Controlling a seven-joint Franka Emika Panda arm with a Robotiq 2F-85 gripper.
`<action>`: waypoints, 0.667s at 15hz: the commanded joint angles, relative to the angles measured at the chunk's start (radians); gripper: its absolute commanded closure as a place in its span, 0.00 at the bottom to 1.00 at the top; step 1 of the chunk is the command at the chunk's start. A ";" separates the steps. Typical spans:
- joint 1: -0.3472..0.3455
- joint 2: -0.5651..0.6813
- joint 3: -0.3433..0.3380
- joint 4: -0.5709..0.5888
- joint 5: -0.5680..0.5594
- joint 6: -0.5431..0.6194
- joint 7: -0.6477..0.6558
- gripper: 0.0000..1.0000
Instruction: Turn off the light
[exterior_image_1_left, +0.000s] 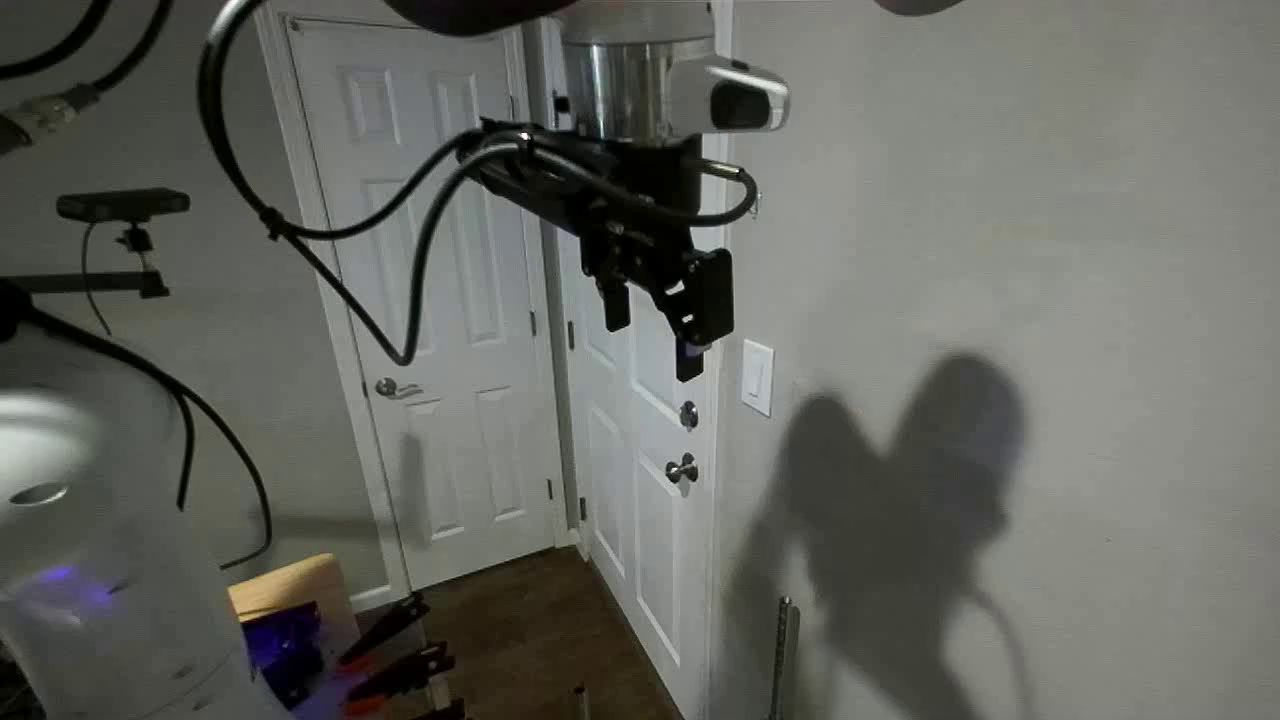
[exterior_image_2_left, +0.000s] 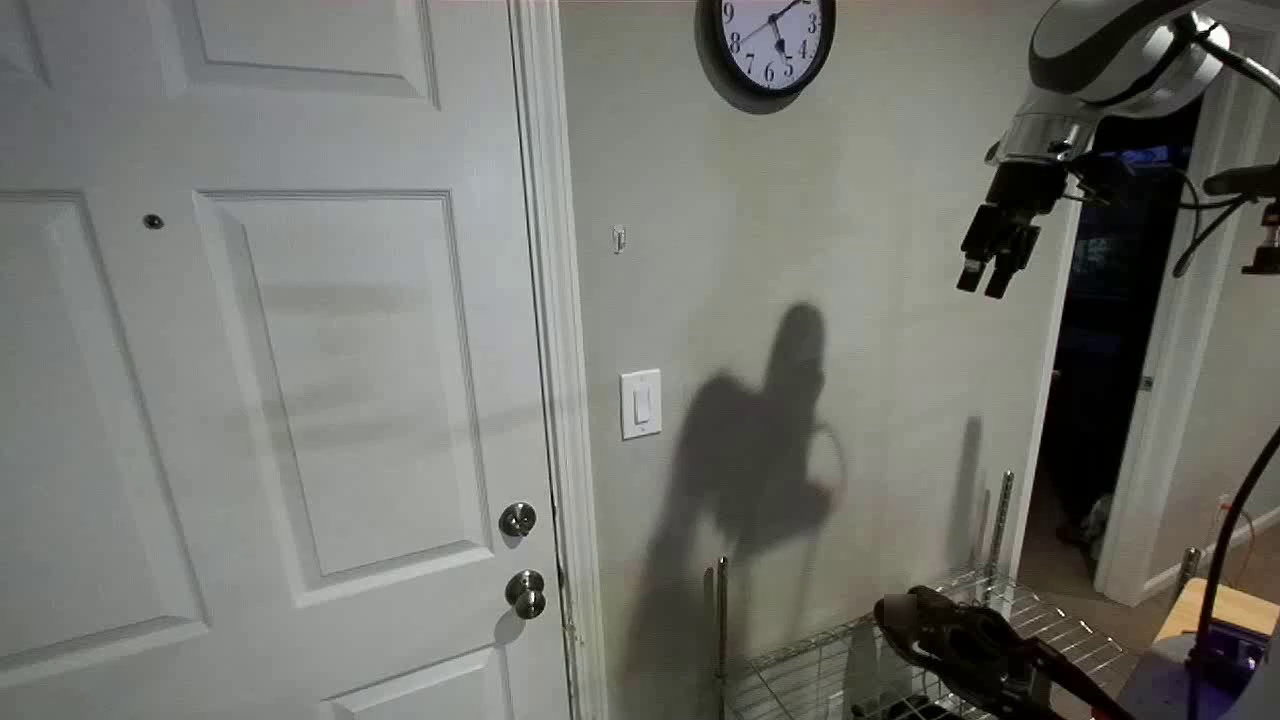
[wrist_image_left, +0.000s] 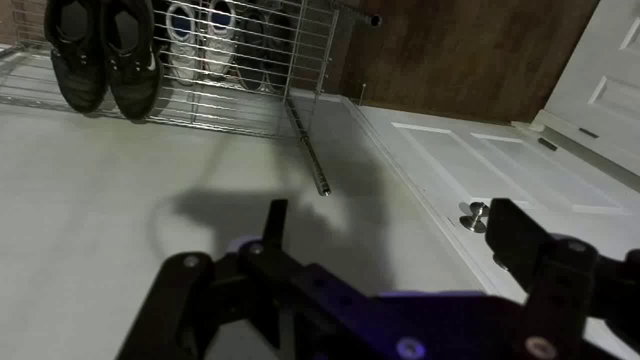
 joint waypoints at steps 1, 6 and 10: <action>-0.034 0.010 0.028 0.003 0.021 -0.003 -0.018 0.00; -0.034 0.010 0.028 0.003 0.021 -0.003 -0.018 0.00; -0.030 0.023 0.039 0.006 0.015 -0.011 -0.013 0.00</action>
